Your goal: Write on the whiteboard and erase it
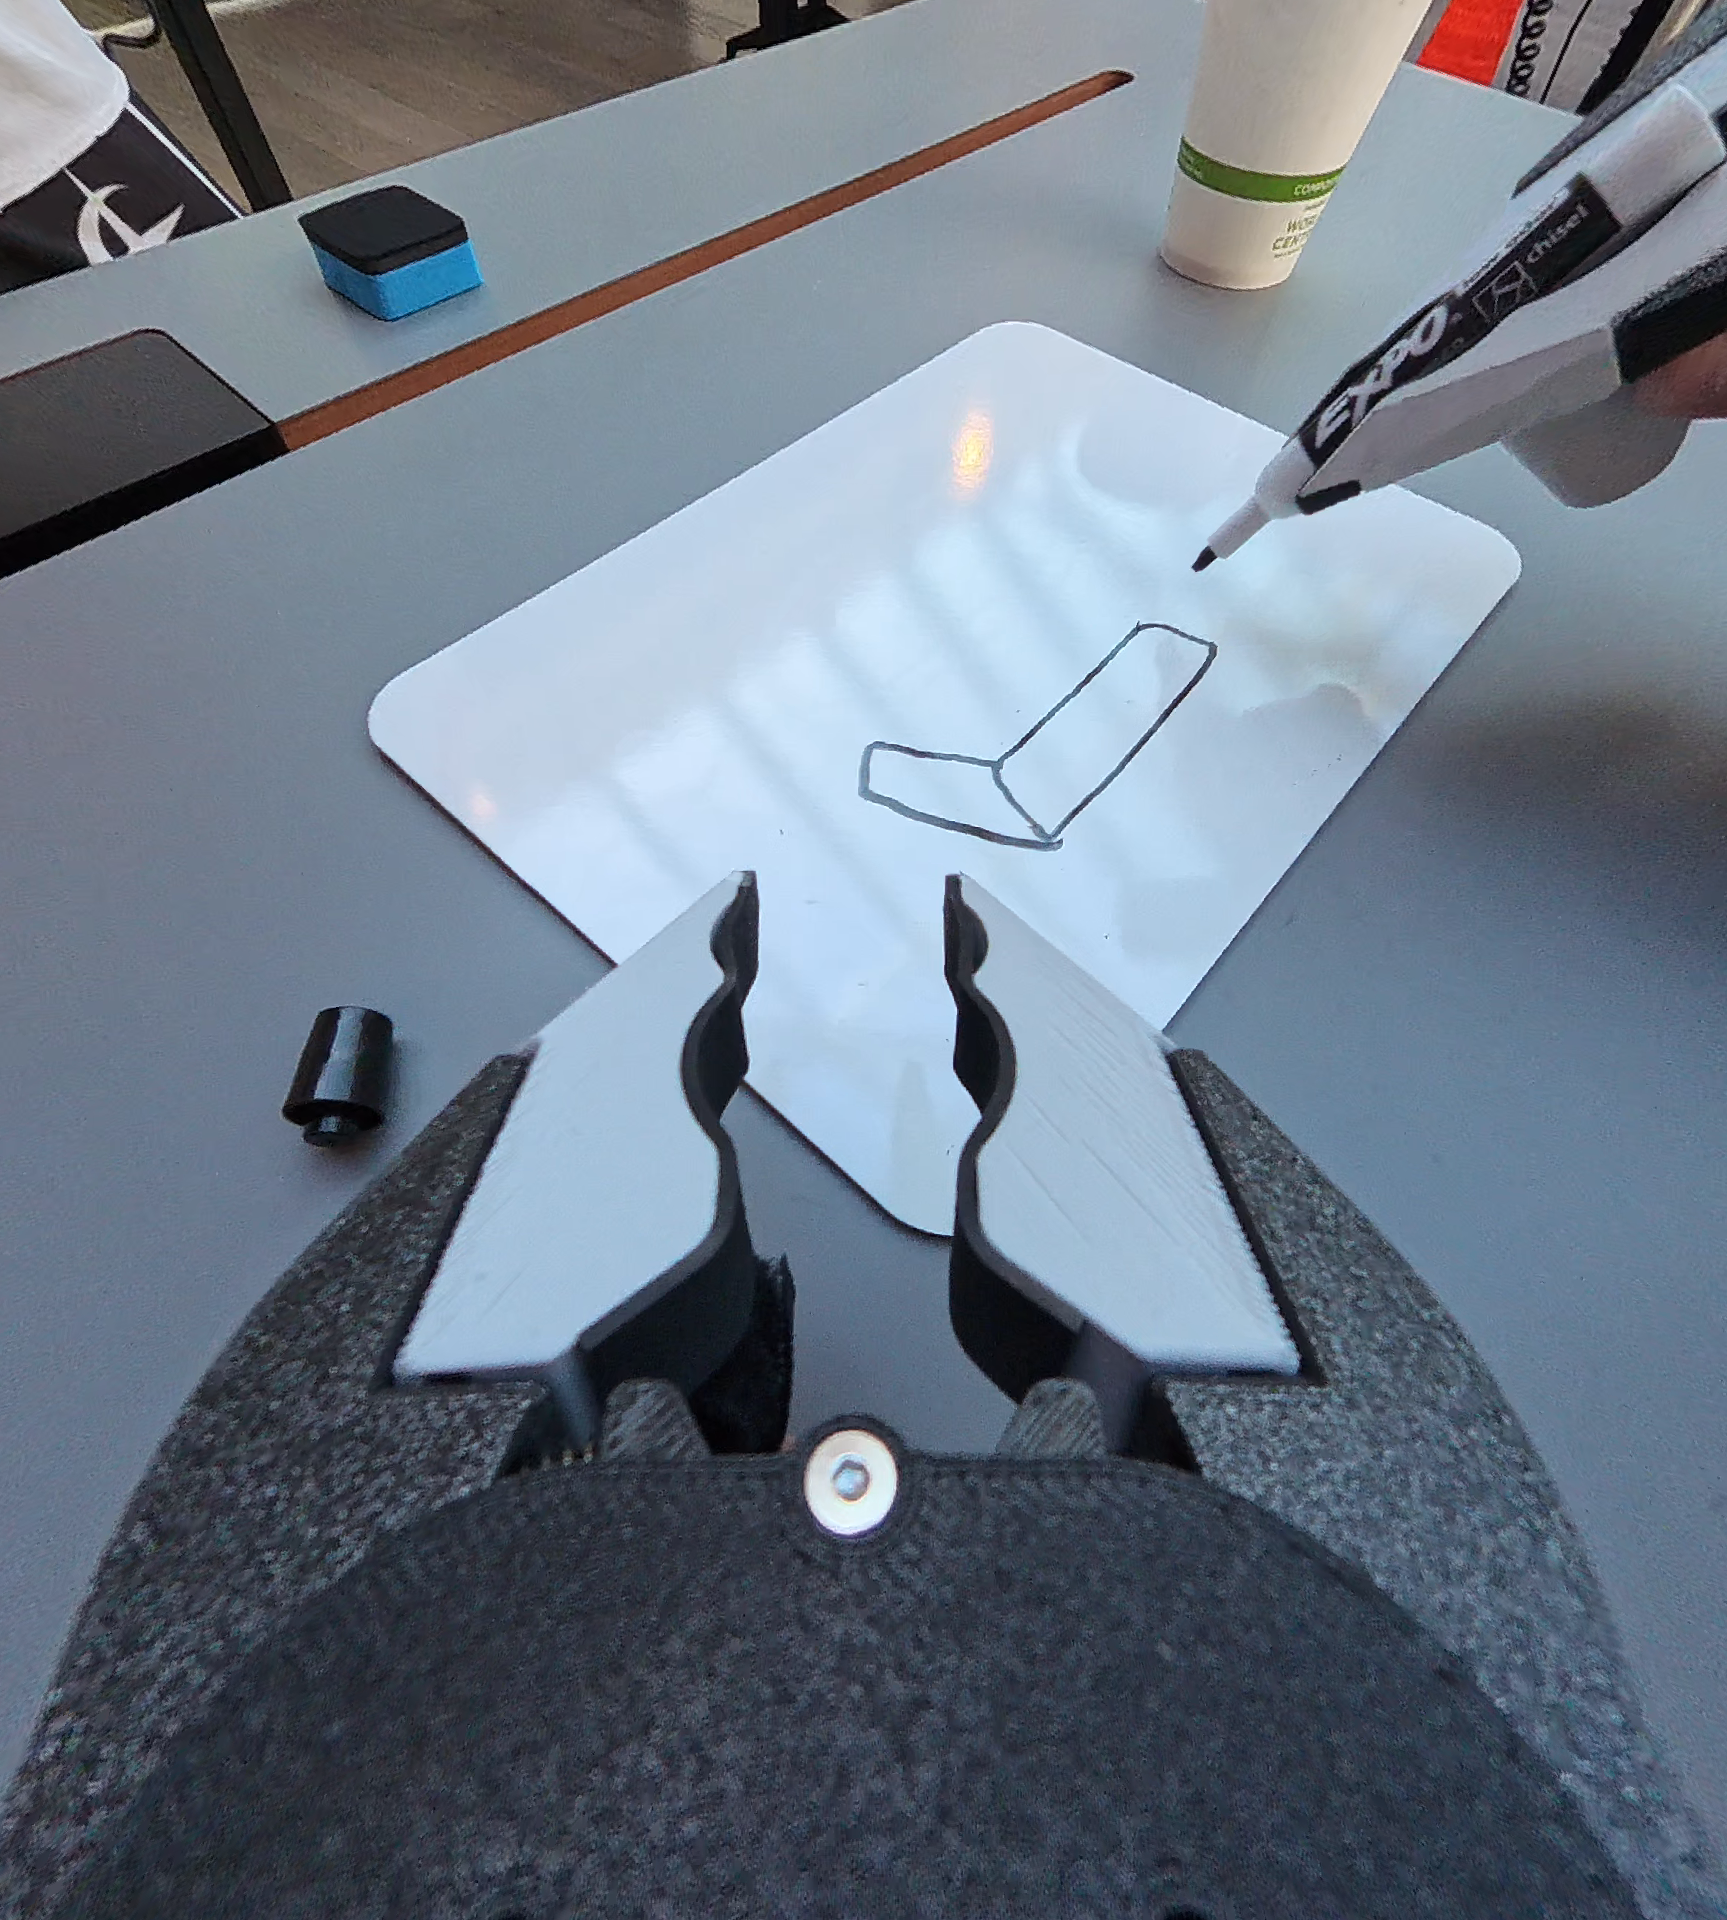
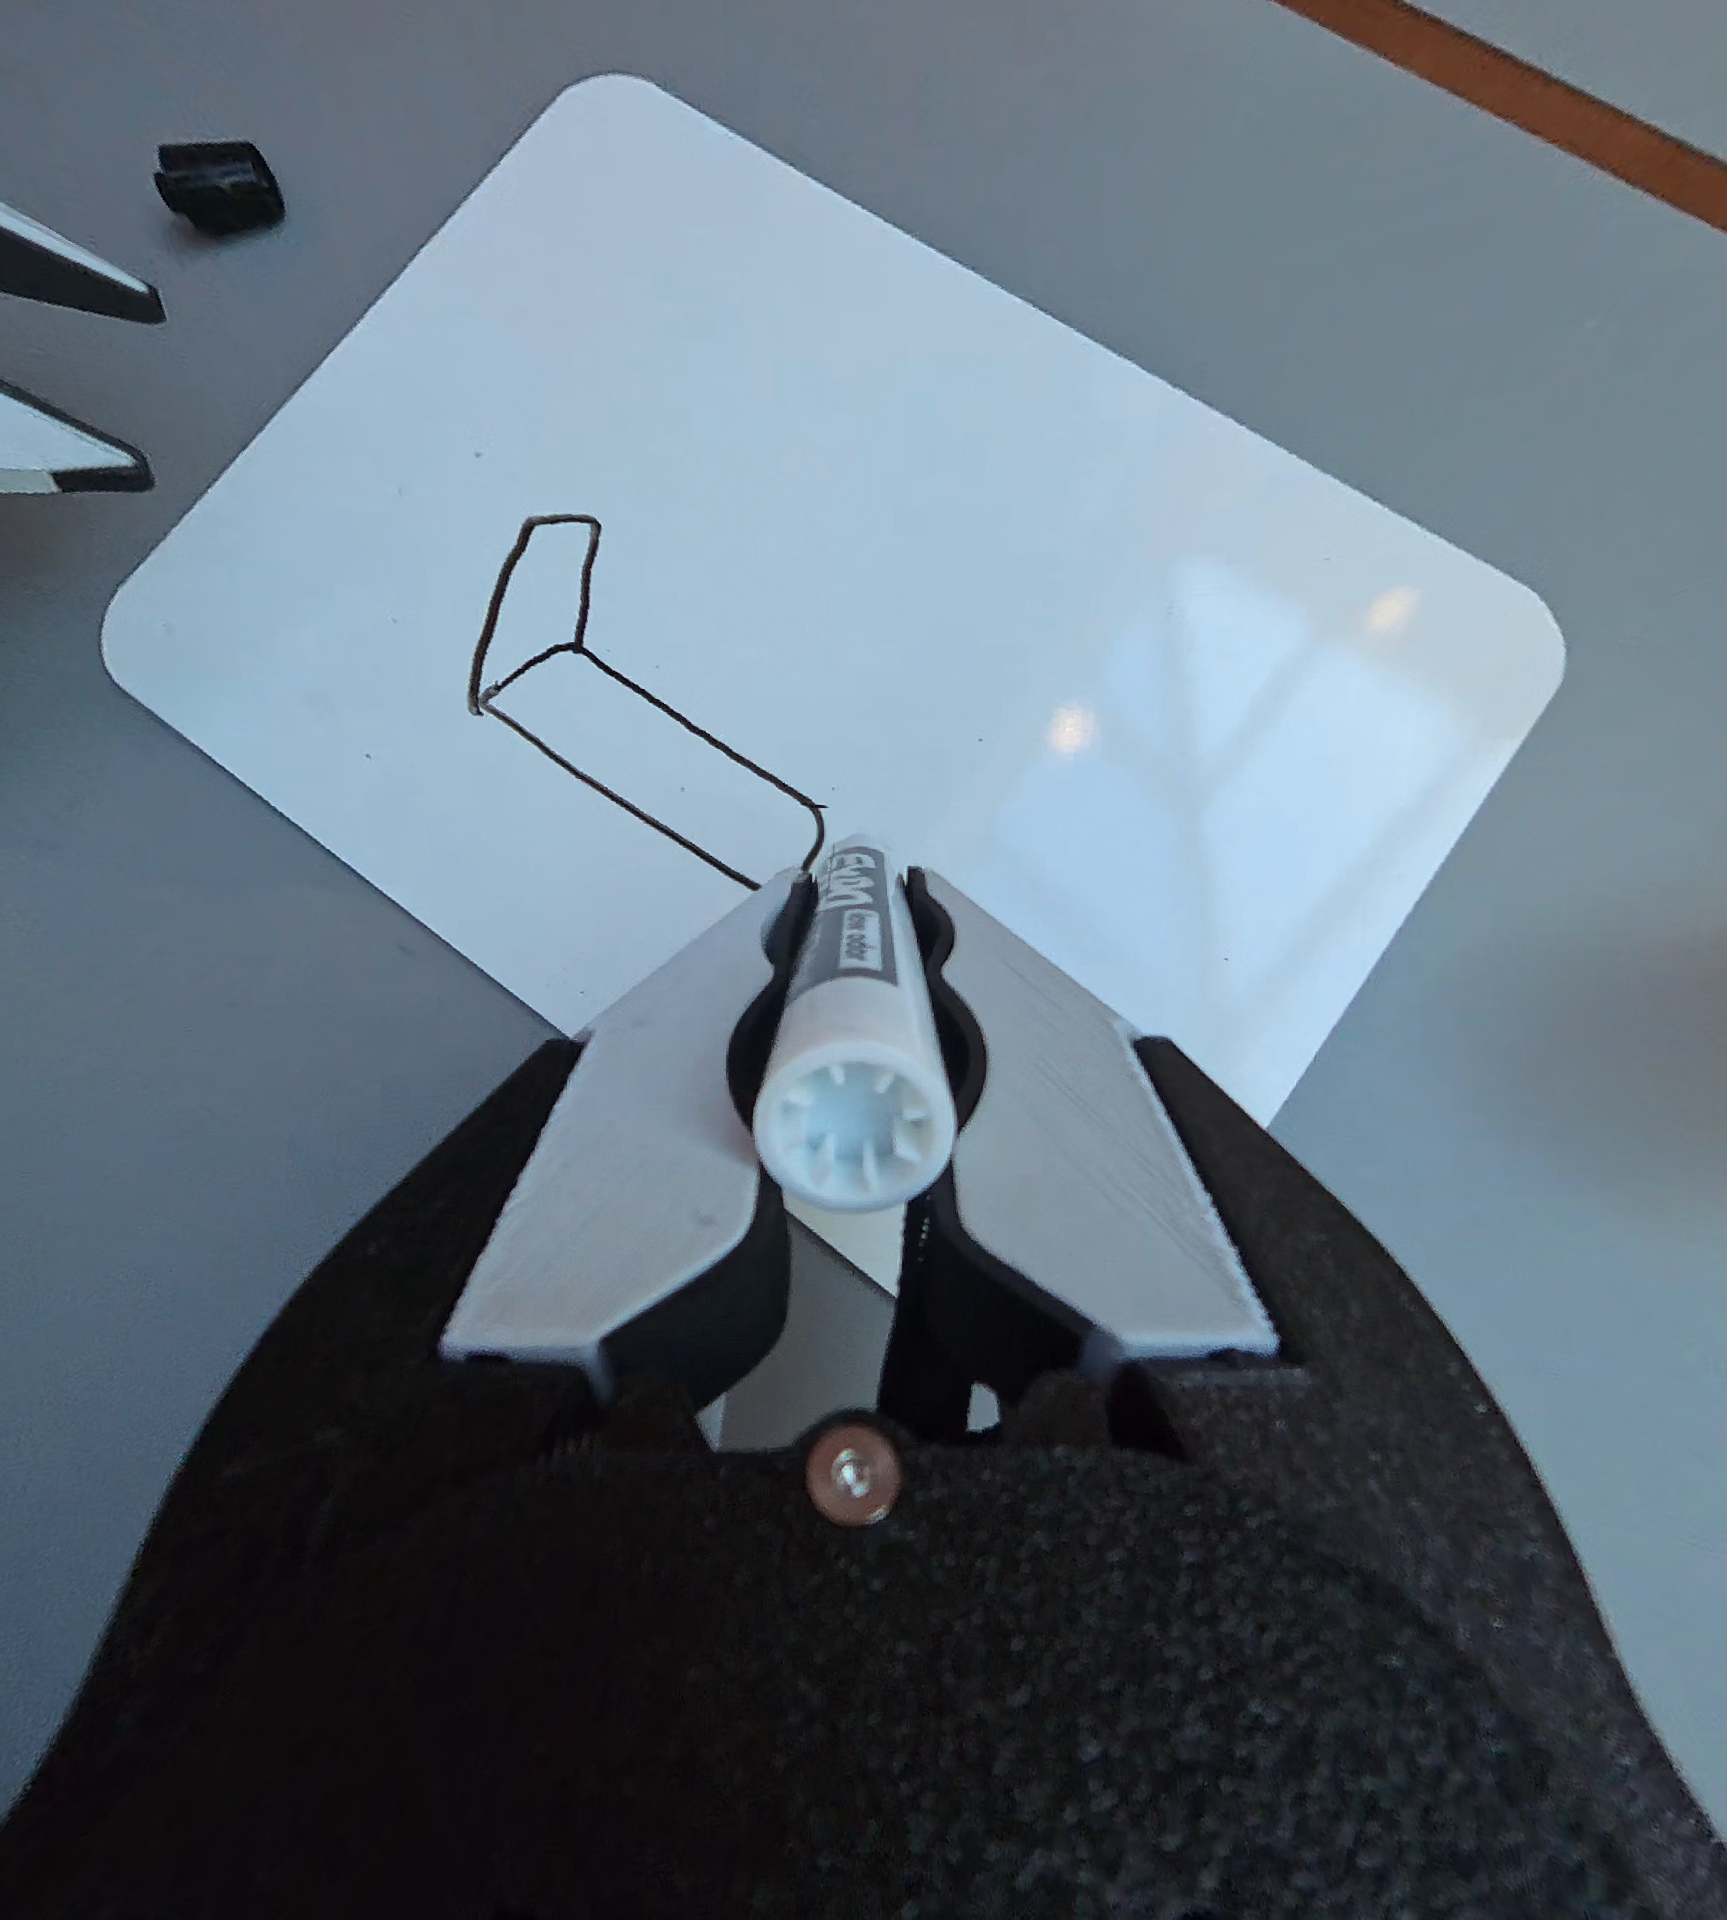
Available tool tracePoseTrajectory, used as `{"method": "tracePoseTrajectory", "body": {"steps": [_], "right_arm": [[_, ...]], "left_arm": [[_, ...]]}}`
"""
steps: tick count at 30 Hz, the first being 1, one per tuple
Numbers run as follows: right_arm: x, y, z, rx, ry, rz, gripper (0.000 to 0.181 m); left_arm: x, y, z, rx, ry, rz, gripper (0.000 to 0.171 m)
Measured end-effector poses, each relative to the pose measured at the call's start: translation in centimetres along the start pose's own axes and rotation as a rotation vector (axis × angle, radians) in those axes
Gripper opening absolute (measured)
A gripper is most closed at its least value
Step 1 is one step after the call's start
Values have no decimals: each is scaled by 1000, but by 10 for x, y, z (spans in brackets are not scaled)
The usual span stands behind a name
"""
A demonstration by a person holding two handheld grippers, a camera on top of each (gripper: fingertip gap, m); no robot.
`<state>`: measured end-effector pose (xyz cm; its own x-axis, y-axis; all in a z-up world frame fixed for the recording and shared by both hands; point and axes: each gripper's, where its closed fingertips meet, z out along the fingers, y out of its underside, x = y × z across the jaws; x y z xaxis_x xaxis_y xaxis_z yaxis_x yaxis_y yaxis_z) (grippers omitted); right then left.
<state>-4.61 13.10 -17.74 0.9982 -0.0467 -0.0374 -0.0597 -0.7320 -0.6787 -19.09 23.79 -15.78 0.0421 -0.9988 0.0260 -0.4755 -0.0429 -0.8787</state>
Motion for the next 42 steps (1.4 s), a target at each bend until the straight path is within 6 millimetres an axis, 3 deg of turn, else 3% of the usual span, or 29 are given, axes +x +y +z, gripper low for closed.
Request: {"method": "tracePoseTrajectory", "body": {"steps": [21,42], "right_arm": [[-8,2,16,-84,-43,8,18],[-4,-13,29,-104,-47,-7,18]], "left_arm": [[4,5,2,-19,16,-2,36],[2,3,8,-15,12,-9,36]]}}
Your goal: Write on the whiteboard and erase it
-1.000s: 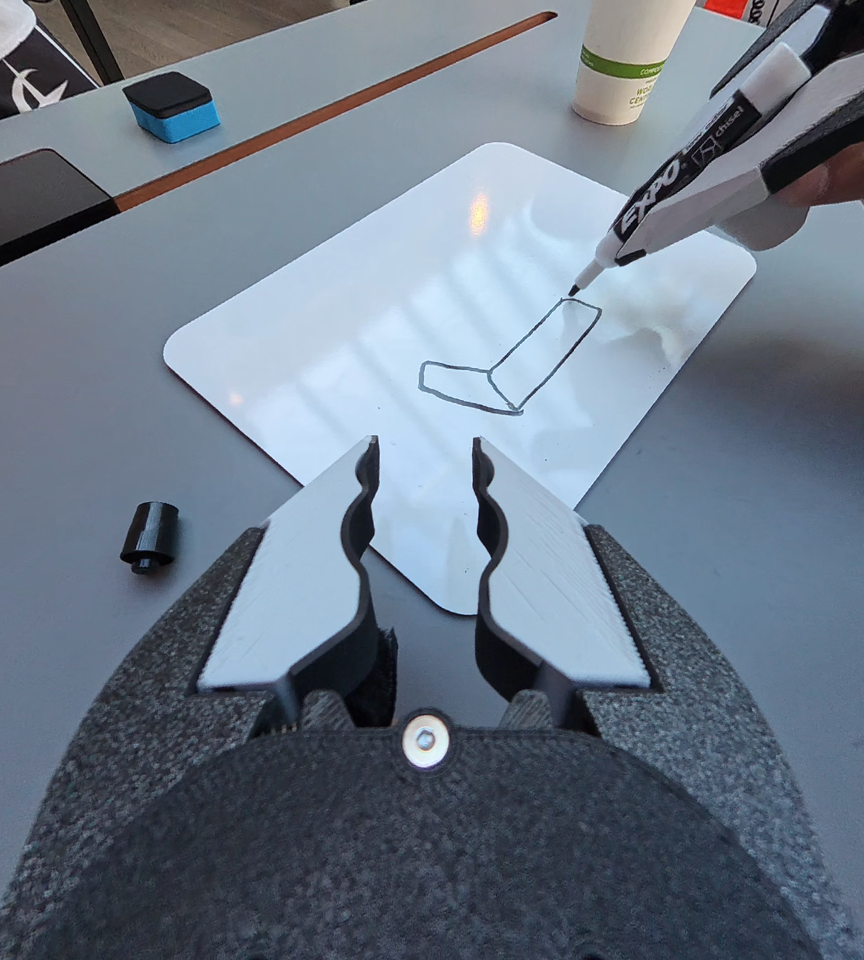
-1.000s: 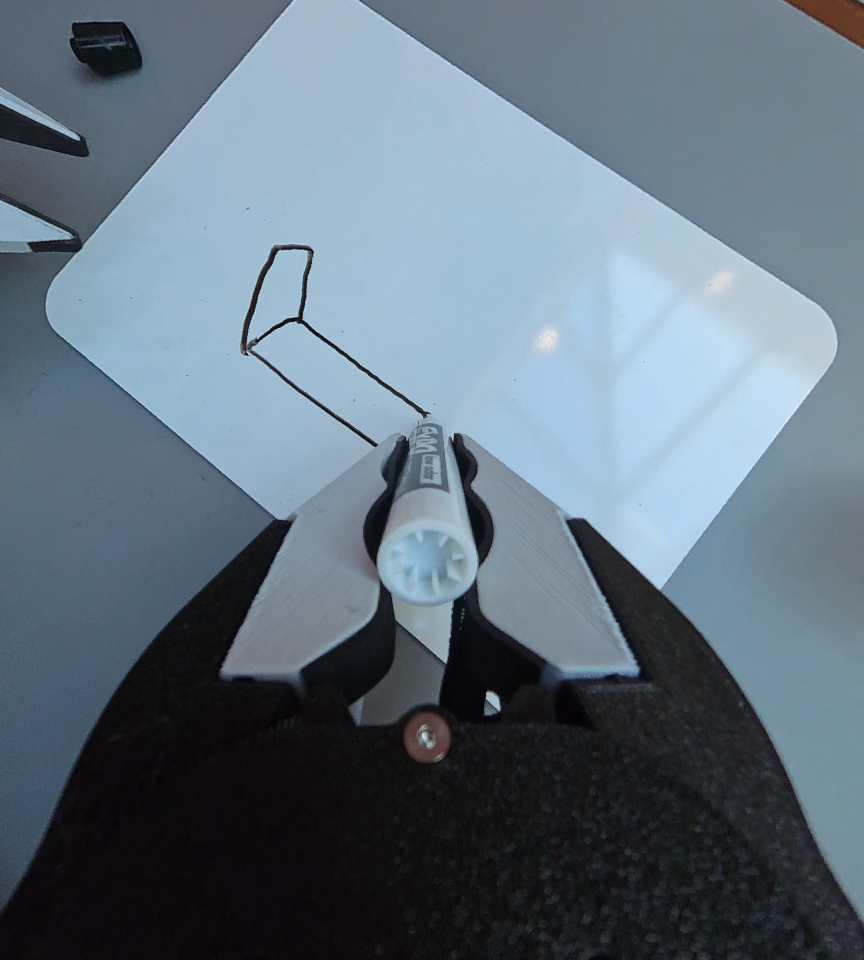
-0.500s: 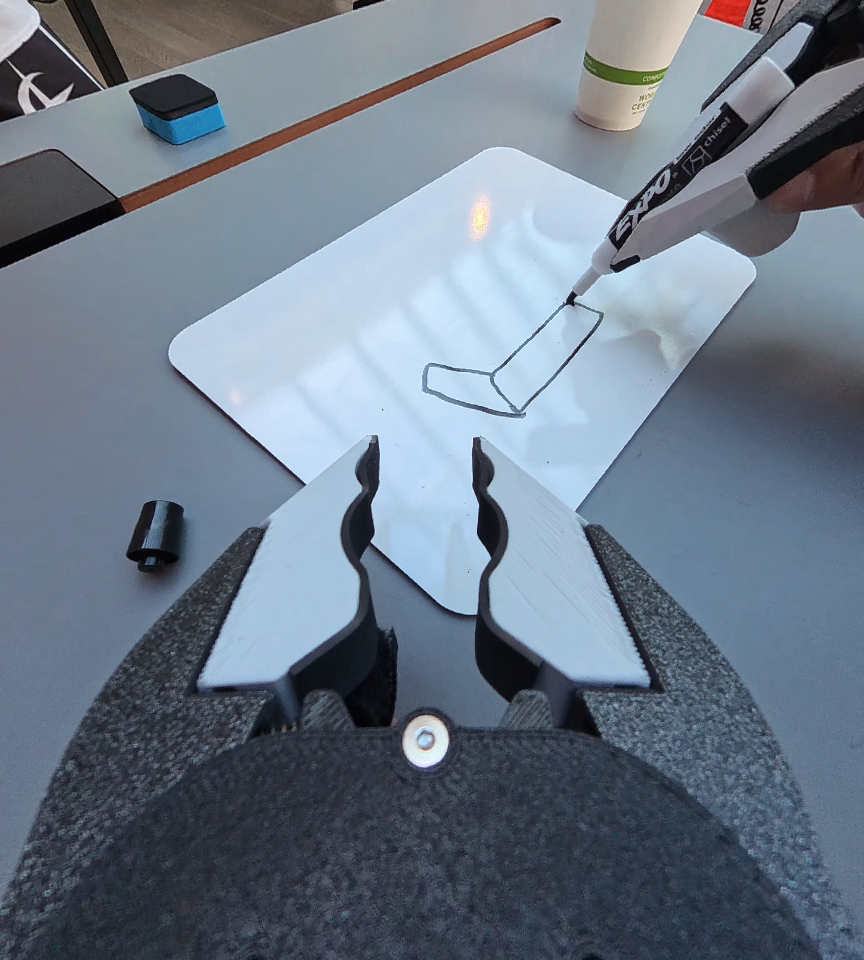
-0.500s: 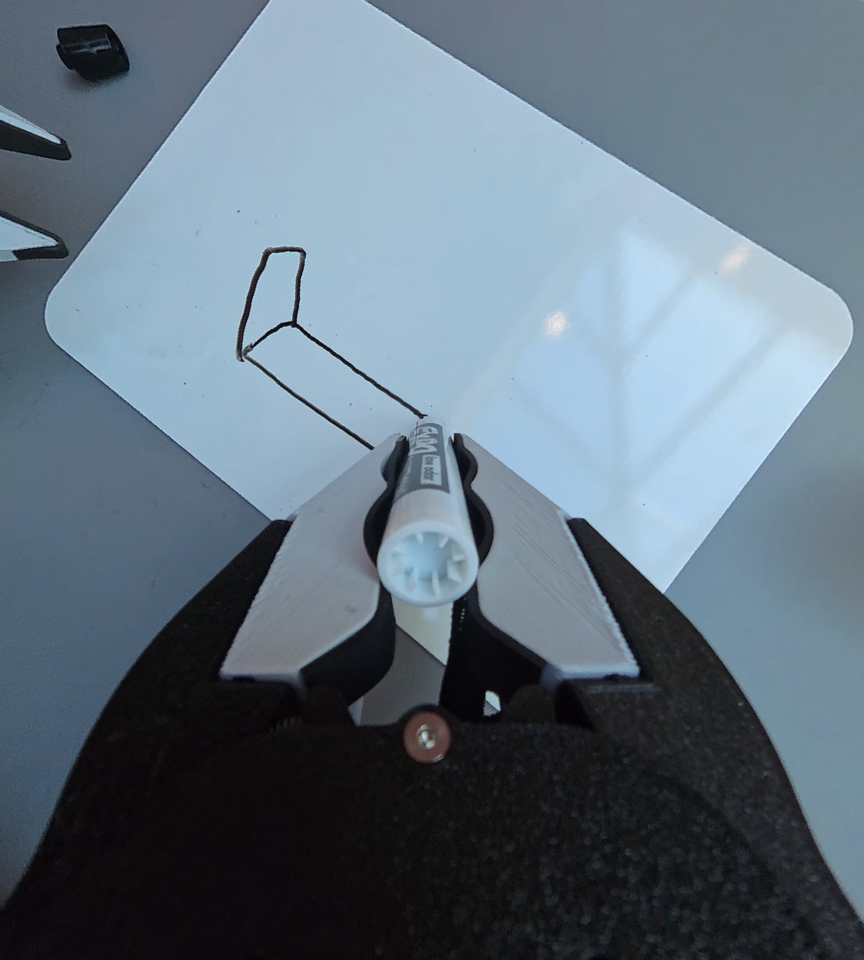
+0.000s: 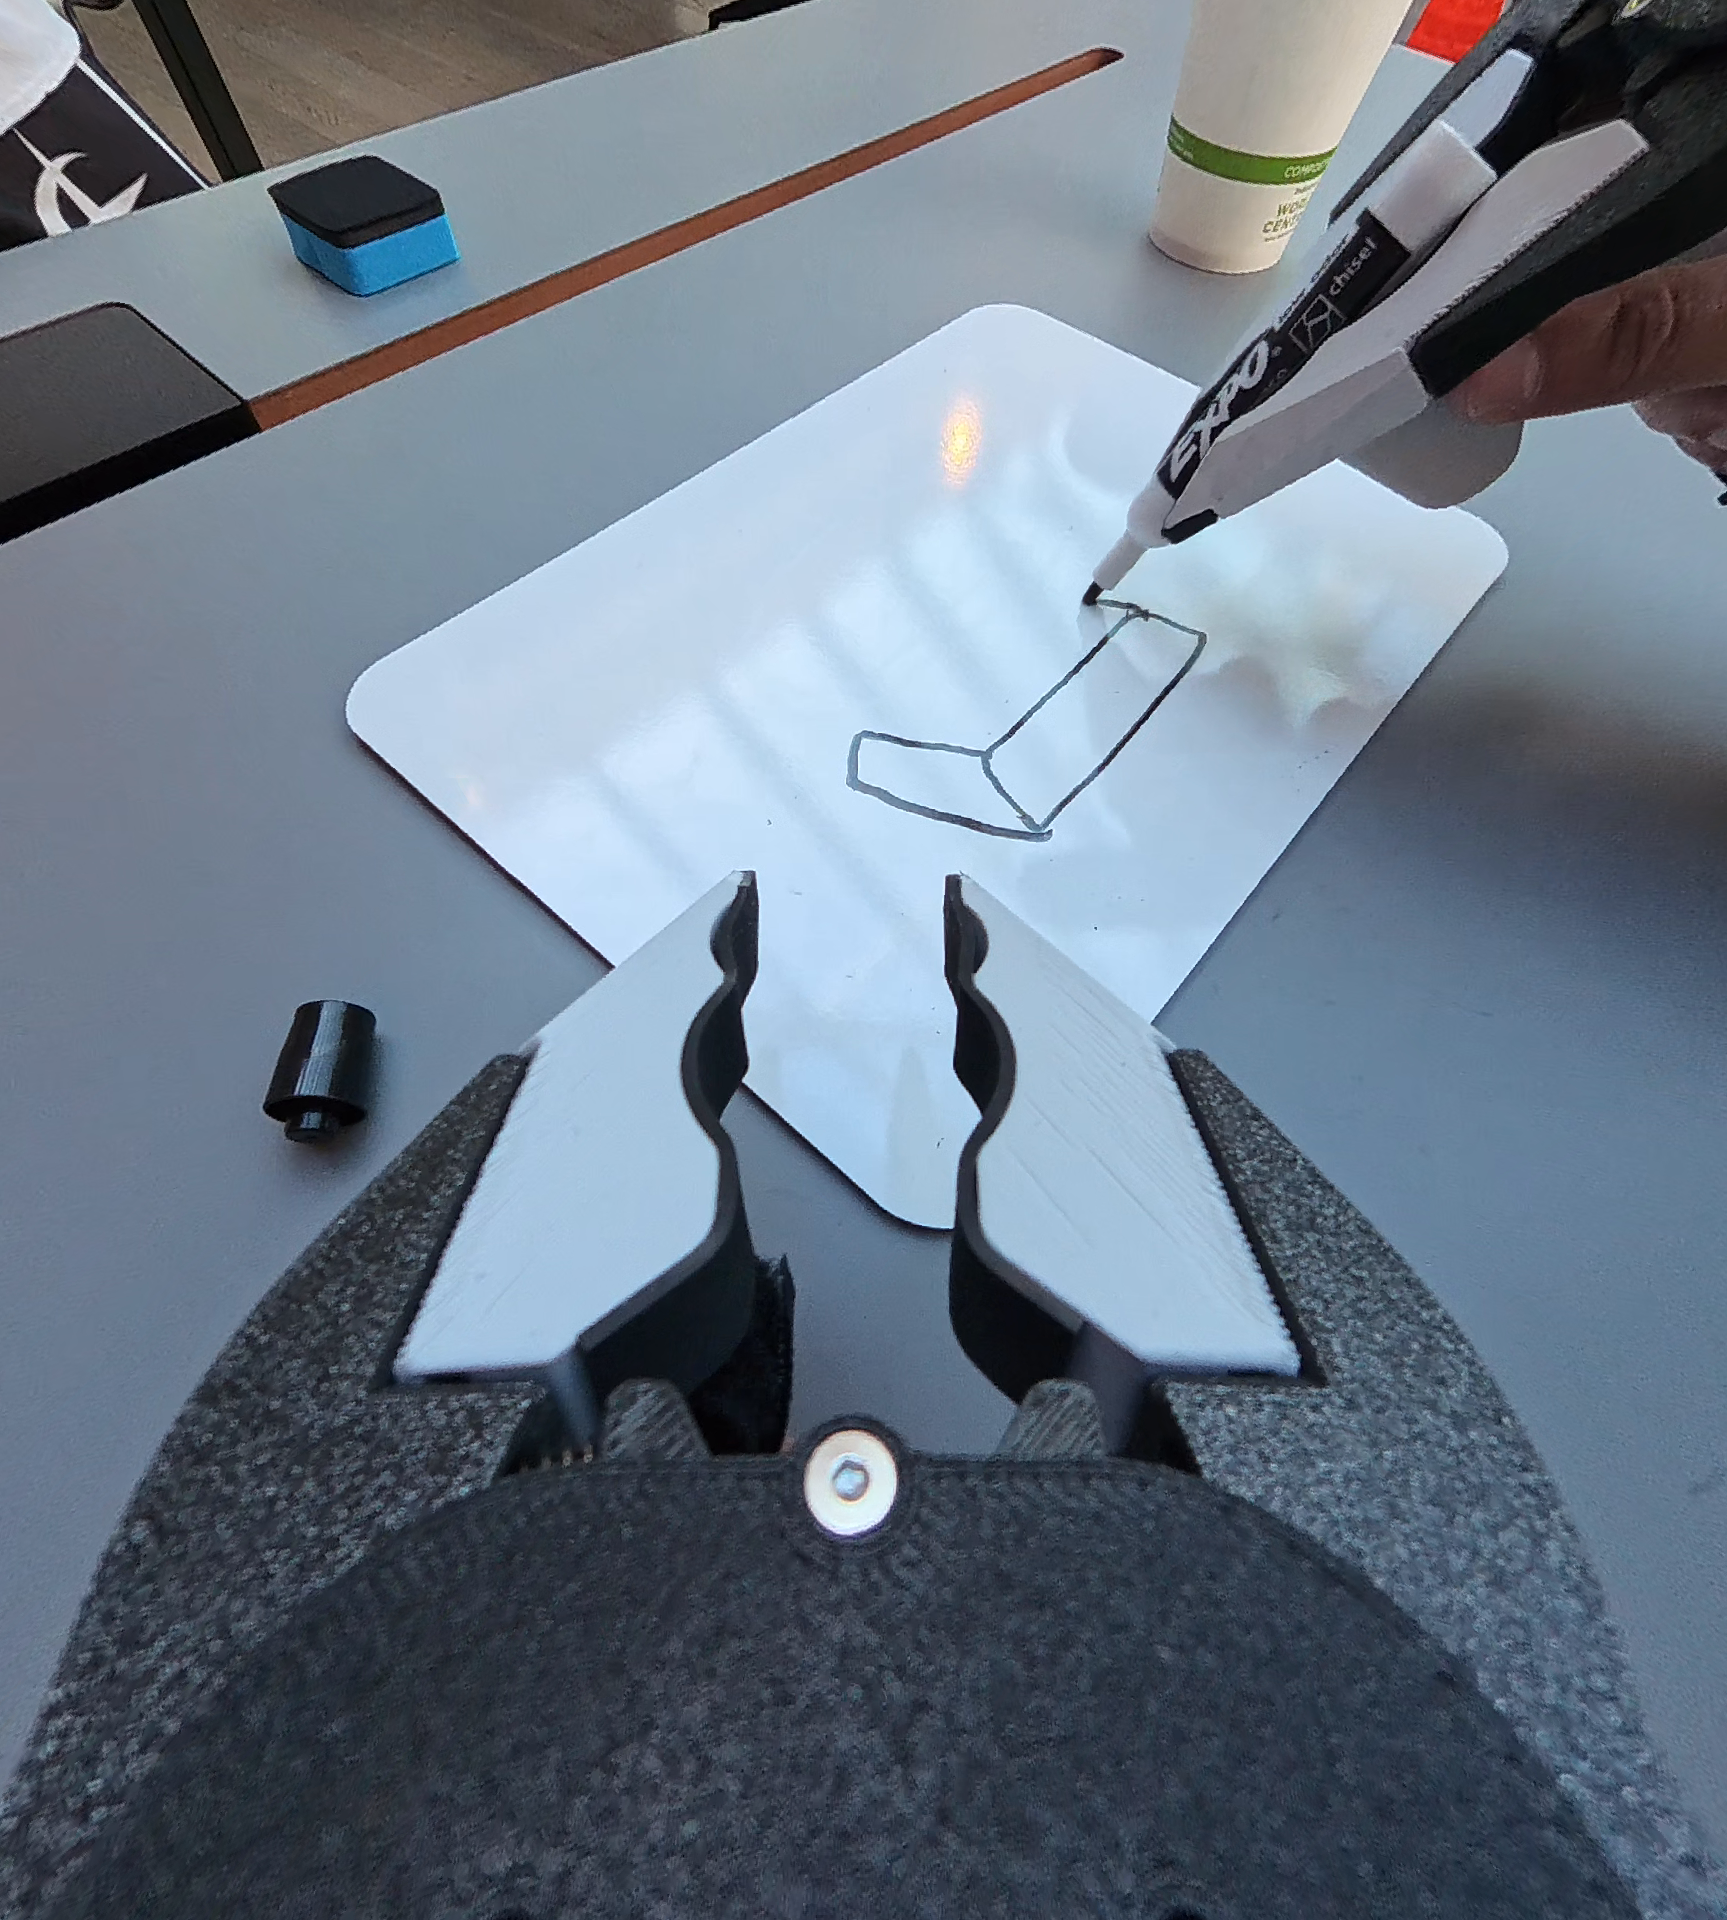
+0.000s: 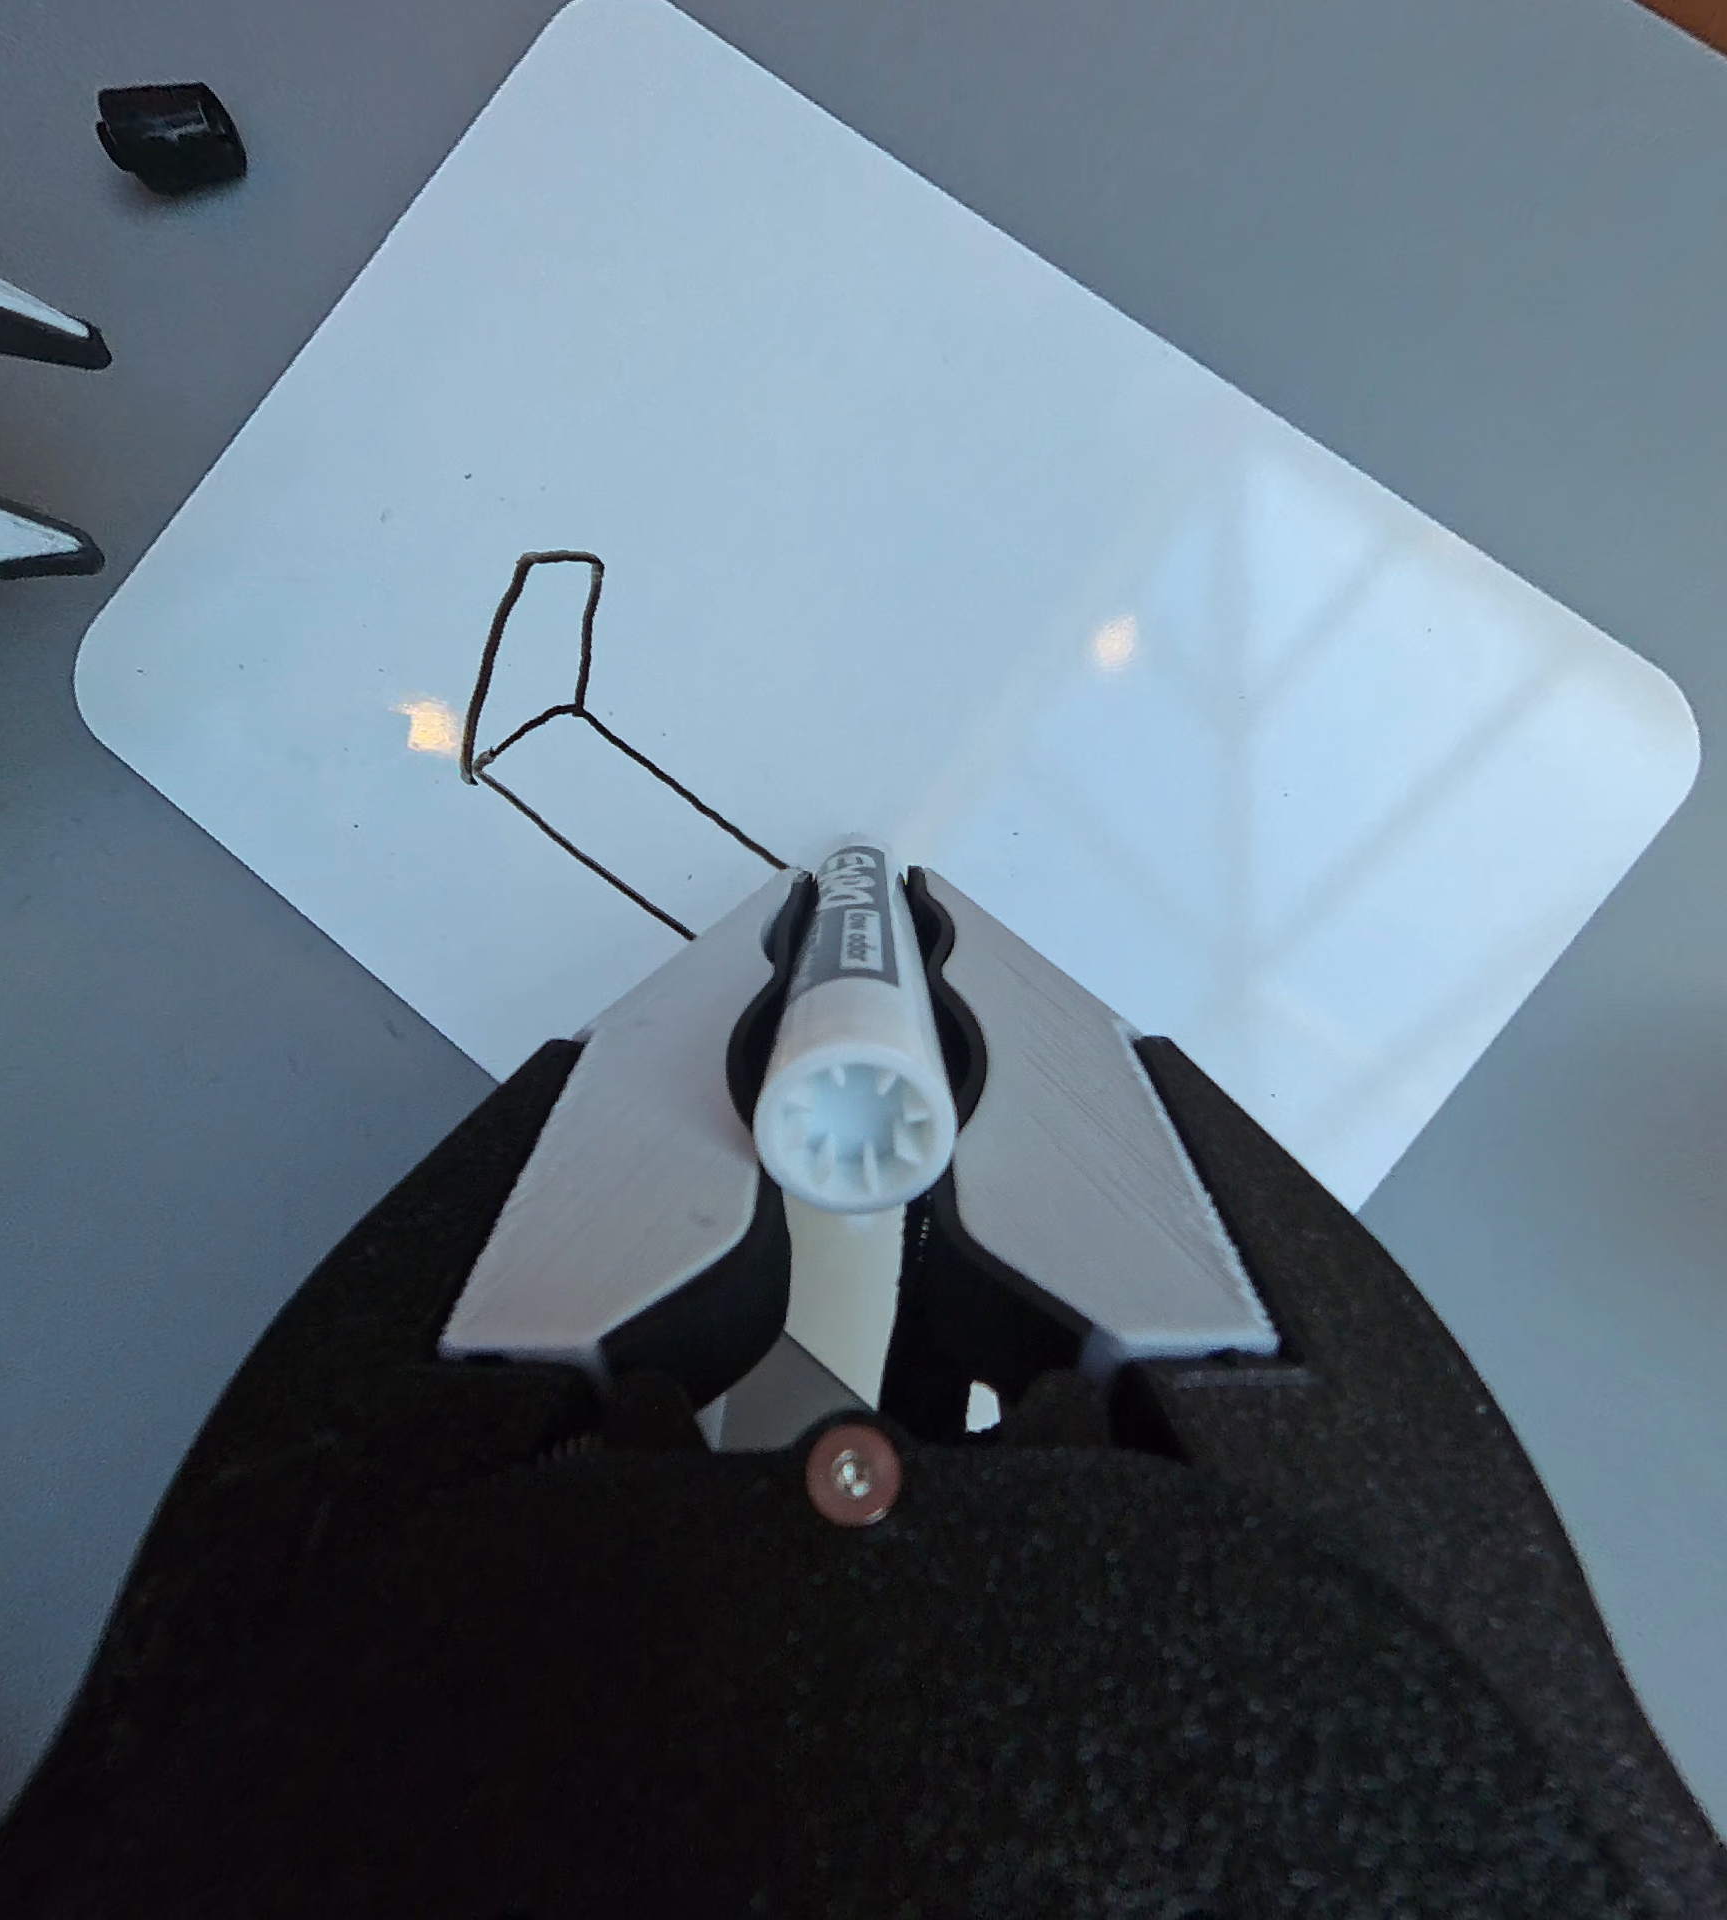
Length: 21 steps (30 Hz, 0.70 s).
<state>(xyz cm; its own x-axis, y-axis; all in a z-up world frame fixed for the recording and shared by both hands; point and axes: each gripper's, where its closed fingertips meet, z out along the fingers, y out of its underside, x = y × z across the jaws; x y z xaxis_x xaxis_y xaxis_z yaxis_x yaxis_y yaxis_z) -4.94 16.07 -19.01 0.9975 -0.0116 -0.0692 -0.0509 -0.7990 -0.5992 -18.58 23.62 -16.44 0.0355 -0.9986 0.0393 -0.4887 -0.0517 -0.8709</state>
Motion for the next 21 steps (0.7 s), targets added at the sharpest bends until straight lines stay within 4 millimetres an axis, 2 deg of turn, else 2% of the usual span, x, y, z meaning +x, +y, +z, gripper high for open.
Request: {"method": "tracePoseTrajectory", "body": {"steps": [8,21], "right_arm": [[1,-11,8,-24,4,-23,18],[1,-20,14,-41,5,-45,18]], "left_arm": [[1,1,5,-5,4,-7,36],[2,1,-4,3,7,-14,36]]}}
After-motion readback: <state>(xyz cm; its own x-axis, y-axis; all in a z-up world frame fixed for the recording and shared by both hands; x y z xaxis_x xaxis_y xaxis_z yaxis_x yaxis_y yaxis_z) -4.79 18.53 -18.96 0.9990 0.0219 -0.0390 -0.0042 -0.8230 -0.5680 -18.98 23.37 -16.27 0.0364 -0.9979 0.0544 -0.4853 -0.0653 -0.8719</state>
